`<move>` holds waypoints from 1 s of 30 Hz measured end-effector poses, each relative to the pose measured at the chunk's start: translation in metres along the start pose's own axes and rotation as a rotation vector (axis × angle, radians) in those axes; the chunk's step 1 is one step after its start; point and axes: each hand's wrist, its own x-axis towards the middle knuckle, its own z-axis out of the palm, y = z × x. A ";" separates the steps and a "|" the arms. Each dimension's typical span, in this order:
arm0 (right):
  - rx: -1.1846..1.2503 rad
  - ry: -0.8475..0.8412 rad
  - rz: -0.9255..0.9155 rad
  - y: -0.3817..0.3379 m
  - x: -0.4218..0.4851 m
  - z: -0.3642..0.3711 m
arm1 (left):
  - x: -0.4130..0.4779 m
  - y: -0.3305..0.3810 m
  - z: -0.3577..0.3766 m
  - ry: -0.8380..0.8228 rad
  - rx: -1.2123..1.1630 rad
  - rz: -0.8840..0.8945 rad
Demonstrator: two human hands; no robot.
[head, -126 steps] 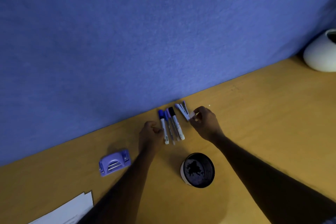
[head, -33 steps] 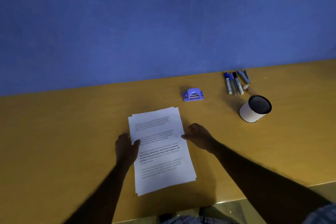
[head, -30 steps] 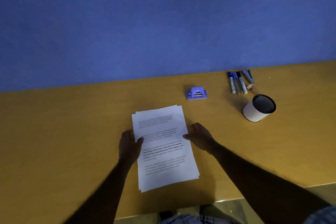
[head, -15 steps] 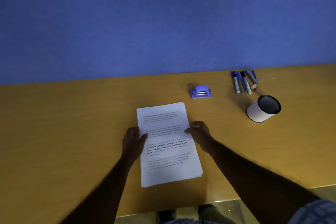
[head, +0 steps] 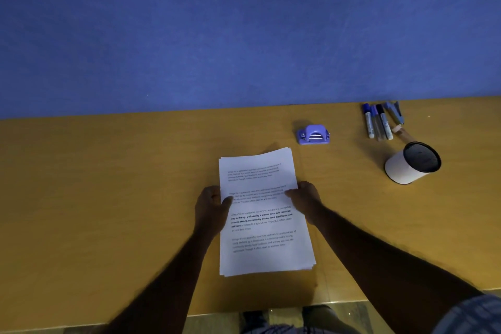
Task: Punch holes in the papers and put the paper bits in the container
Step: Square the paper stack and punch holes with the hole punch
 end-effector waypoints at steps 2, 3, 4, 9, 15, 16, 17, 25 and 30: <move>-0.027 0.015 -0.055 0.000 -0.005 0.002 | -0.001 0.001 0.000 0.007 -0.013 -0.002; -0.037 0.021 -0.080 0.000 -0.008 0.003 | -0.001 0.001 0.000 0.012 -0.018 0.000; -0.036 0.025 -0.096 0.001 -0.009 0.002 | -0.002 0.001 0.001 0.015 -0.022 0.003; 0.124 -0.002 -0.067 0.003 -0.004 -0.007 | -0.002 0.000 -0.001 -0.035 -0.073 0.011; 0.350 -0.015 -0.009 0.010 -0.001 -0.021 | -0.006 -0.016 -0.011 0.035 -0.327 -0.090; 0.394 -0.019 0.015 0.012 0.000 -0.024 | -0.009 -0.018 -0.012 0.038 -0.439 -0.135; 0.442 -0.020 0.042 0.013 0.000 -0.027 | -0.011 -0.020 -0.013 0.047 -0.536 -0.175; 0.709 -0.047 0.146 0.022 -0.006 -0.048 | -0.062 -0.011 0.015 0.120 -0.867 -0.389; 0.765 -0.083 0.145 0.023 -0.008 -0.057 | -0.080 0.000 0.036 0.250 -0.659 -0.325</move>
